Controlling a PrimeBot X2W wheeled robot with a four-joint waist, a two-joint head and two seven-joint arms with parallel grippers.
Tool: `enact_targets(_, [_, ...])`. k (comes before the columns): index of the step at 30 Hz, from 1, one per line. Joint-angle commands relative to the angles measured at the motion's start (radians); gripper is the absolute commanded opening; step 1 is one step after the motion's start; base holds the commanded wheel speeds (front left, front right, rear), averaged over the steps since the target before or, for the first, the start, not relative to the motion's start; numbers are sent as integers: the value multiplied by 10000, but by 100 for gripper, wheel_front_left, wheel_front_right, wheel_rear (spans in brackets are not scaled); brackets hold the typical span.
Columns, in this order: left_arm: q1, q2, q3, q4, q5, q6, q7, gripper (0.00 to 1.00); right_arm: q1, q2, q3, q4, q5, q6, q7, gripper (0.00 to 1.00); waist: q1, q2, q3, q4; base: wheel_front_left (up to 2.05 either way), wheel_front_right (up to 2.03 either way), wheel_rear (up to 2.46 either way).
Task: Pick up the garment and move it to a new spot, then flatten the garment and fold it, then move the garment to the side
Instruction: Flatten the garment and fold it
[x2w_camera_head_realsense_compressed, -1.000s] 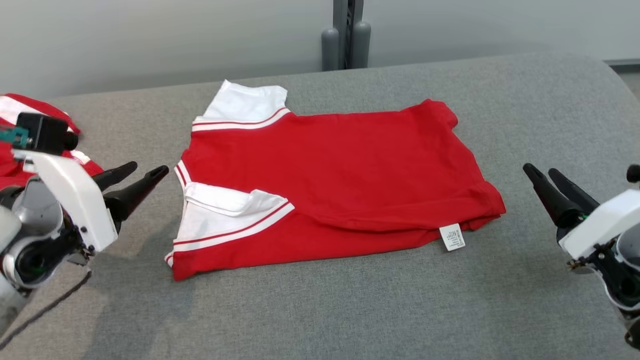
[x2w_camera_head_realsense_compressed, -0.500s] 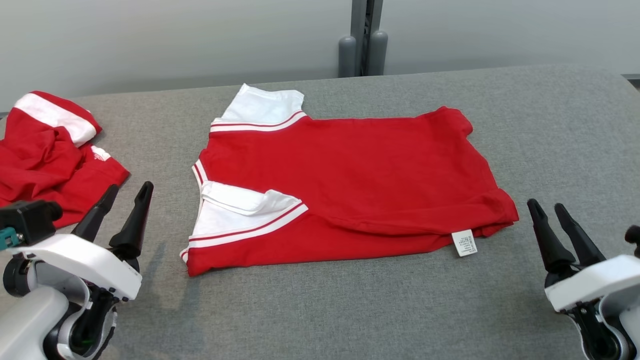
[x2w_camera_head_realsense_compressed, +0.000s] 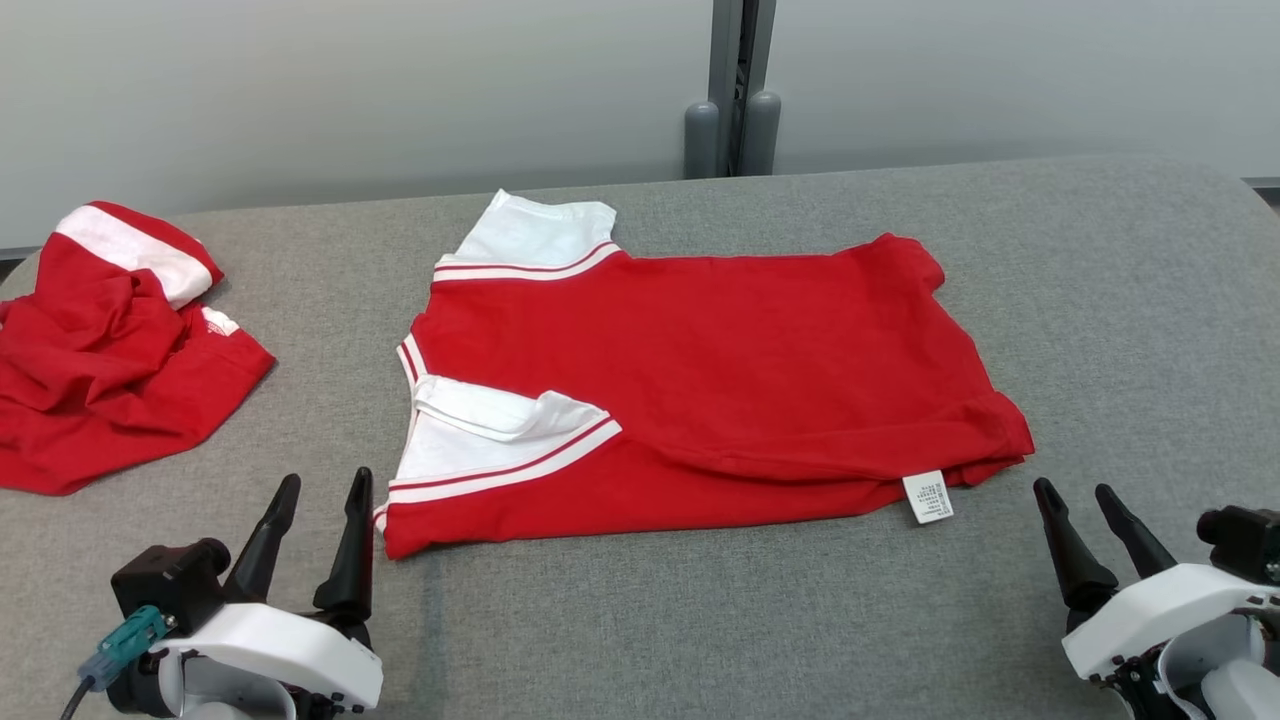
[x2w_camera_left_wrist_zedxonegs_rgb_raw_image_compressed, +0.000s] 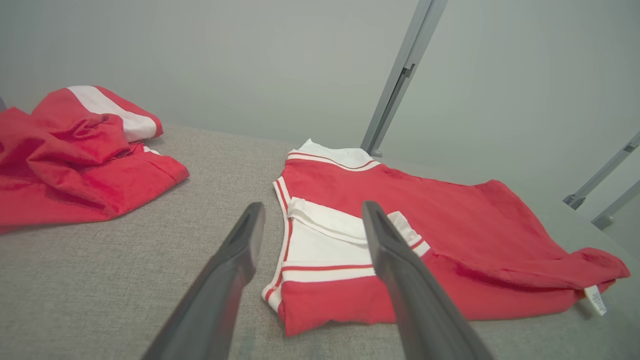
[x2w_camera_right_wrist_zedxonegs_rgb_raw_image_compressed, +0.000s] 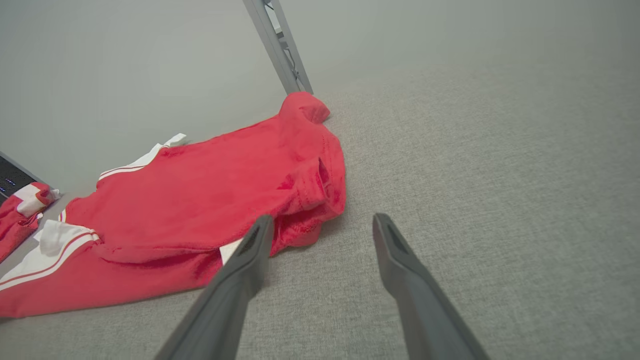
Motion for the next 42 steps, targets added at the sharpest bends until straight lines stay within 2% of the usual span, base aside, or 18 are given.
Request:
enact_targets(1, [74,-88,139,157,171,-122,-10,100,-227,35,70,190,-127,3,92,100,0,-1,0,13,0,0,0])
enact_targets(5, [26,-337,134,613,338,-349,-11,100,-653,126,229,784,-351,3,284,100,0,-1,27,51,0,0,0])
enact_targets(16, [-890,-716,-488,2075,508,-831,450,100,-1624,395,653,1981,263,3,711,100,0,-1,402,279,0,0,0])
enact_targets(27, [-1688,-1220,-956,3515,472,-1381,855,100,-2228,342,1100,2494,673,3,612,100,0,-1,824,253,0,0,0])
enact_targets(36, [-2288,-1539,-1080,4671,362,-1649,1091,100,-2631,324,1573,2686,1076,3,682,100,0,-1,1081,277,0,0,0])
enact_targets(37, [-2330,-1570,-1119,4754,366,-1706,1094,100,-2653,324,1638,2703,1115,3,668,98,0,-1,1103,275,0,0,0])
enact_targets(38, [-2377,-1590,-1129,4833,368,-1745,1087,100,-2679,324,1700,2731,1155,3,650,88,0,-1,1120,274,0,0,0])
enact_targets(39, [-2417,-1622,-1139,4899,373,-1761,1055,91,-2718,323,1750,2748,1191,3,635,79,0,-1,1131,274,0,0,0])
enact_targets(40, [-2462,-1649,-1139,4968,378,-1797,1026,75,-2756,318,1796,2749,1226,3,616,62,0,-1,1132,274,0,0,0])
enact_targets(41, [-2547,-1701,-1148,5072,374,-1827,962,44,-2794,306,1886,2774,1309,3,573,45,0,-1,1115,275,0,0,0])
enact_targets(42, [-2579,-1731,-1152,5123,363,-1852,941,12,-2802,294,1936,2785,1342,3,543,36,0,-1,1102,276,0,0,0])
